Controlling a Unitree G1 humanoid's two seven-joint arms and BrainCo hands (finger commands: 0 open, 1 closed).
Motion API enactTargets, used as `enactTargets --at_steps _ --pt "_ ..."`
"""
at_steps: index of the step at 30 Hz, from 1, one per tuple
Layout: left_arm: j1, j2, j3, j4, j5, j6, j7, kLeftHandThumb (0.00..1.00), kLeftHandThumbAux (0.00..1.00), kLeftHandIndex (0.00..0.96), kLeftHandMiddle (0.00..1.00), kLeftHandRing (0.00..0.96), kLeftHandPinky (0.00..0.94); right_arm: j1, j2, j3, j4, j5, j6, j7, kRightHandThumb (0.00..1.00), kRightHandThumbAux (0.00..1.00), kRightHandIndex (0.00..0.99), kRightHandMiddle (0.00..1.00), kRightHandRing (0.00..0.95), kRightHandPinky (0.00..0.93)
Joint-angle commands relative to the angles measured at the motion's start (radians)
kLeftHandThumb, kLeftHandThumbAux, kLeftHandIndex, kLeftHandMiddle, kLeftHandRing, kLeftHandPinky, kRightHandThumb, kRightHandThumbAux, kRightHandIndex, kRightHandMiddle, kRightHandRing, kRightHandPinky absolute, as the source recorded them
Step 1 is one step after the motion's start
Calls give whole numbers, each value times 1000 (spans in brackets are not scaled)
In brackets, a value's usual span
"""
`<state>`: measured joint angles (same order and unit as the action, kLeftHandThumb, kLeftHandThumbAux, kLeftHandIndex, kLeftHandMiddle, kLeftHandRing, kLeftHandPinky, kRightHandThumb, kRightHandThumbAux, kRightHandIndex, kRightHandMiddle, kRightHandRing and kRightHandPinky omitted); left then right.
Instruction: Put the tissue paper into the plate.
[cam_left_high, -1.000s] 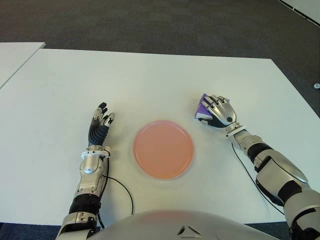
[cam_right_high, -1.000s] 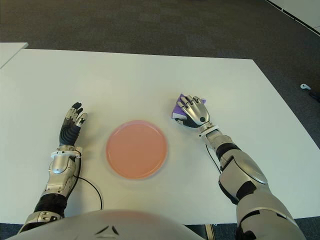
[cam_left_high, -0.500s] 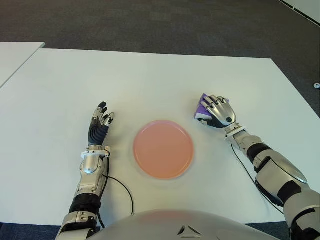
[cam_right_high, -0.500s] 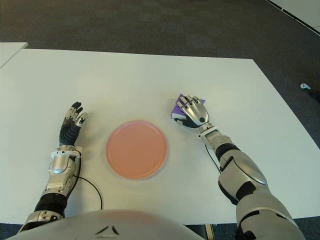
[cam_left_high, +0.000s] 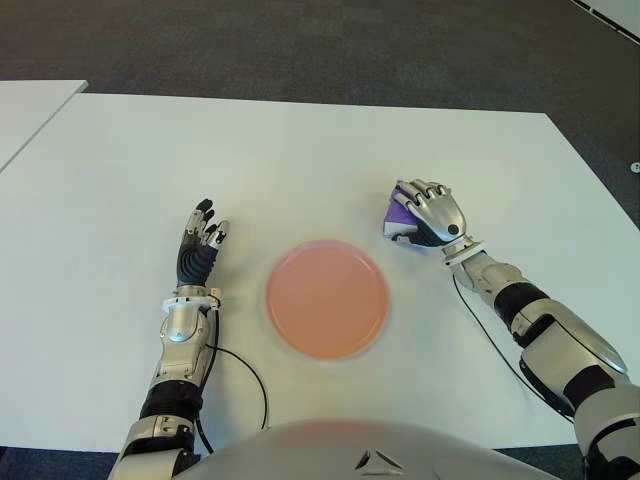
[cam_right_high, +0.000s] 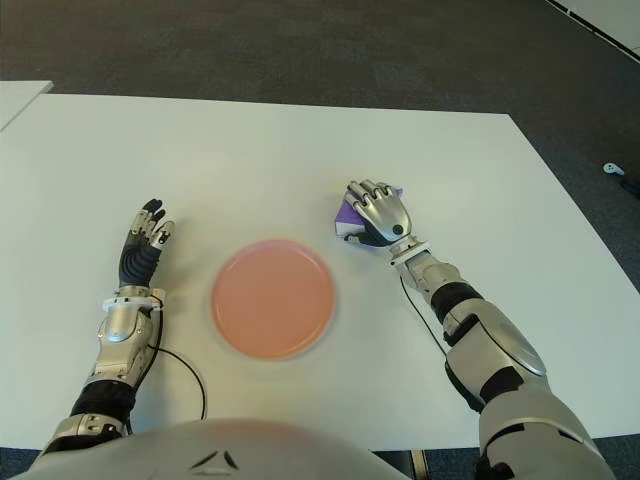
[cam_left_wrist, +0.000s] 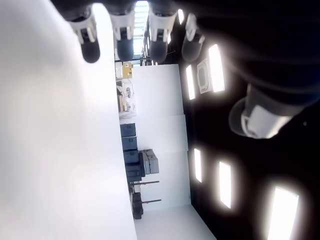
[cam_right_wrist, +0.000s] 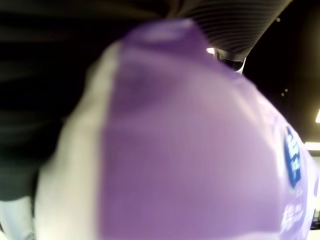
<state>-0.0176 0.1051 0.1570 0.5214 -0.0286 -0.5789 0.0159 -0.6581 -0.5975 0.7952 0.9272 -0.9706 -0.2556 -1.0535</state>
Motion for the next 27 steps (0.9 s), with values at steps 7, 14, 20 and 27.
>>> enactTargets --at_steps 7,14,20,27 --pt "23 -8 -3 48 -1 27 -5 0 483 0 0 0 0 20 -74 -261 -474 10 152 133 724 714 439 874 868 866" --pt "25 -8 -6 43 -3 34 -11 0 481 0 0 0 0 94 -55 -375 -666 41 166 227 722 715 439 875 871 865" --pt "29 -8 -8 36 -1 34 -10 0 481 0 0 0 0 94 -19 -437 -727 57 150 286 718 717 439 874 872 864" --pt "37 -14 -10 16 1 42 -4 0 488 0 0 0 0 108 14 -486 -802 70 130 342 715 718 439 871 870 860"
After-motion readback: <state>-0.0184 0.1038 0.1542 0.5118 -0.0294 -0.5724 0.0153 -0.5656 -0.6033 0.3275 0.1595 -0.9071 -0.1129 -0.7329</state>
